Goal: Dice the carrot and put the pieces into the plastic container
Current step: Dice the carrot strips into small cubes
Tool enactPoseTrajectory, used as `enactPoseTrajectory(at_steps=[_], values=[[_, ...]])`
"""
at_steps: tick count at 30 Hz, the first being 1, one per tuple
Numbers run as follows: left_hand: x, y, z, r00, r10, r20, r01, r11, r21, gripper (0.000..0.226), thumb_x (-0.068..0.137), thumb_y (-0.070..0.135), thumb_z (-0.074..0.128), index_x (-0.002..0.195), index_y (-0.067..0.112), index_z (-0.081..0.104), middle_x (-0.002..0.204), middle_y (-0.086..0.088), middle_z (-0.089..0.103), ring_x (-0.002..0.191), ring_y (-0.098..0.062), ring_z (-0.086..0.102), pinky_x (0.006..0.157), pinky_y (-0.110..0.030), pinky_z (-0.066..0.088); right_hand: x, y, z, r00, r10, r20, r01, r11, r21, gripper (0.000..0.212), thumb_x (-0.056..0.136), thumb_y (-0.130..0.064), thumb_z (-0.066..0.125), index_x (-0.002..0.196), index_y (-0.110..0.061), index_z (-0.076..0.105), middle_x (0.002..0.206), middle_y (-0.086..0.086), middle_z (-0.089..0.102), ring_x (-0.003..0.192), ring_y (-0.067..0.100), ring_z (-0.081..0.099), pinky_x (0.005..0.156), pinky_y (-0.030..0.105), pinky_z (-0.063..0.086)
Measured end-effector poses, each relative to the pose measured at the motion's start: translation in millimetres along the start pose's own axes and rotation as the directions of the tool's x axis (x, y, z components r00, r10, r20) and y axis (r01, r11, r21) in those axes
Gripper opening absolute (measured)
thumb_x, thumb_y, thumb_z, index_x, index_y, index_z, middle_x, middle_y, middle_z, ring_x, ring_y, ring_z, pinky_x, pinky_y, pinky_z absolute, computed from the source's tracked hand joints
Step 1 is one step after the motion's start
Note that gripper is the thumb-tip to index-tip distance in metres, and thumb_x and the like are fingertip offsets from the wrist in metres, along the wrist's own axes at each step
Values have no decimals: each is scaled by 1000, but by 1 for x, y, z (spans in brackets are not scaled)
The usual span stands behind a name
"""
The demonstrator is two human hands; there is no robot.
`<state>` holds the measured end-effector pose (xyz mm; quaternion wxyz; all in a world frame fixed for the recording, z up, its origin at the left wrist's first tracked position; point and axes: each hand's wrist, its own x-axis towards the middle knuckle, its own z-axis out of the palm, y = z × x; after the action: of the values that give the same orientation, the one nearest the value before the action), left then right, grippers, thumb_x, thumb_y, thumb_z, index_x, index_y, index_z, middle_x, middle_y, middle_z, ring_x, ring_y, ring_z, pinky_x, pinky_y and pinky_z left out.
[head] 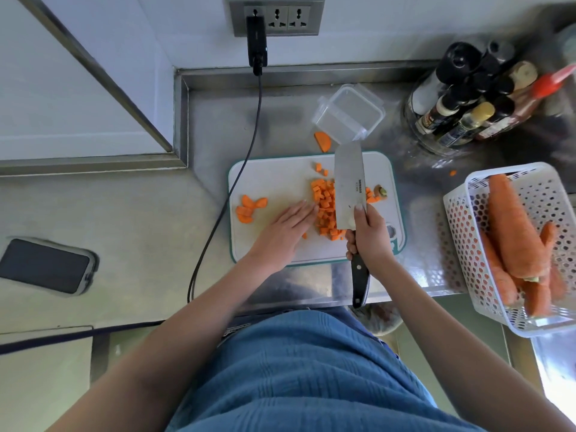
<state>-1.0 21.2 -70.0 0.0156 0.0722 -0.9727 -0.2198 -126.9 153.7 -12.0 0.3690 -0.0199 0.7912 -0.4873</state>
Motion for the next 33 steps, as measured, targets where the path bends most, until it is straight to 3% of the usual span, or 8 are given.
enactPoseTrajectory(at_steps=[3,7,11,14,18,23,29,33], values=[[1,5,-12,975,-50,-218,35,997,-71,55,86,-7,43,140,1,40,146,-13,39,137,-26,31,115,-33,21,4,4,-7,965,-255,-60,212,894,-394,26,101,-31,38,87,-10,44,61,3,48,51,23,44,45,34,41],[-1,20,-38,826,-179,-535,92,978,-186,44,84,-5,38,126,-3,52,129,-14,48,122,-28,46,106,-38,36,1,15,-19,788,-613,57,382,415,-826,23,96,-27,54,86,-15,38,53,7,52,44,32,49,47,28,30],[0,29,-46,864,58,-500,-67,998,1,32,87,3,49,116,-1,61,119,-15,60,113,-27,52,100,-39,40,-3,25,-24,688,-697,202,376,104,-921,56,62,-23,88,90,-15,40,49,5,53,40,28,54,40,24,32],[3,34,-41,947,175,-269,-174,984,29,29,90,19,49,106,3,67,109,-10,65,106,-26,57,96,-38,43,-5,26,-24,644,-741,190,358,73,-931,63,54,-22,92,90,-12,41,48,4,53,42,27,54,40,27,41],[9,41,-39,985,129,-114,-128,992,17,39,90,37,42,102,6,64,104,-7,61,103,-23,51,89,-37,44,-9,29,-21,626,-752,207,345,29,-938,58,57,-9,88,86,-12,38,46,1,51,42,26,52,44,29,43],[17,51,-39,983,171,-72,-174,984,-34,37,89,36,41,99,7,60,101,-6,58,98,-22,48,84,-35,40,-11,30,-20,621,-758,201,353,41,-935,56,53,0,84,85,-12,40,47,2,52,43,25,54,42,28,43],[37,44,-33,1000,-9,28,13,988,-157,46,93,39,34,105,6,63,109,-4,57,107,-22,49,90,-38,42,-9,32,-16,612,-754,241,376,9,-927,58,58,-9,87,92,-14,39,51,0,57,46,26,56,46,29,46],[44,37,-35,988,-133,-72,108,953,-283,36,97,19,37,118,-2,58,119,-15,56,112,-29,50,99,-35,37,-9,33,-19,627,-742,237,372,17,-928,62,51,-3,86,90,-12,39,50,1,56,45,26,55,45,29,46]])
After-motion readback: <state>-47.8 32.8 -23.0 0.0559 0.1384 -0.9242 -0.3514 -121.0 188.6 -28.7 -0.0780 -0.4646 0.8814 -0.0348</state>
